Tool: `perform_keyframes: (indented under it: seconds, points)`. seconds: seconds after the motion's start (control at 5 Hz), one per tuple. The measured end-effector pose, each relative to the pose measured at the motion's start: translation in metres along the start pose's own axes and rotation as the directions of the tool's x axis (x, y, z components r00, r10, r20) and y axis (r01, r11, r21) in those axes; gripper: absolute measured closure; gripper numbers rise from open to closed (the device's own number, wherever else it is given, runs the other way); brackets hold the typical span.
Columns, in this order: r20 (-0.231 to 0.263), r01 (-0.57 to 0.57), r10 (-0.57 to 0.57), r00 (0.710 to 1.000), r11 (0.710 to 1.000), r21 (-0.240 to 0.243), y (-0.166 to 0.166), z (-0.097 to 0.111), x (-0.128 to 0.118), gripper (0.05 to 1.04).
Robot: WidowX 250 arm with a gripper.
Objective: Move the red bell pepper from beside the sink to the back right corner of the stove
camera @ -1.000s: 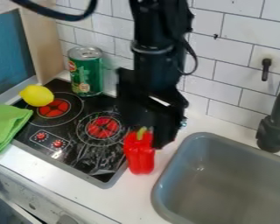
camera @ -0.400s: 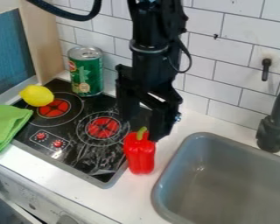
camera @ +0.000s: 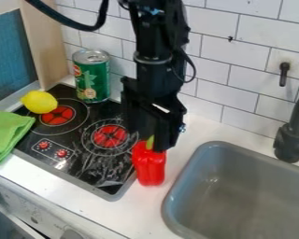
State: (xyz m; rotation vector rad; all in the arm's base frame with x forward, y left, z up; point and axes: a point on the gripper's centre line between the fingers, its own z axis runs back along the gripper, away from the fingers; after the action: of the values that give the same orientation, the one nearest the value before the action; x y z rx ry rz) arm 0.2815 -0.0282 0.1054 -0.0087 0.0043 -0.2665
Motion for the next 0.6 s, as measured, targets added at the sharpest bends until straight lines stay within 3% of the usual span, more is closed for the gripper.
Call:
perform_keyframes:
  seconds: [0.6]
  points:
    - [-0.020,0.009,-0.009,1.000,1.000,-0.011,0.0006,-0.0105,0.0097,0.085]
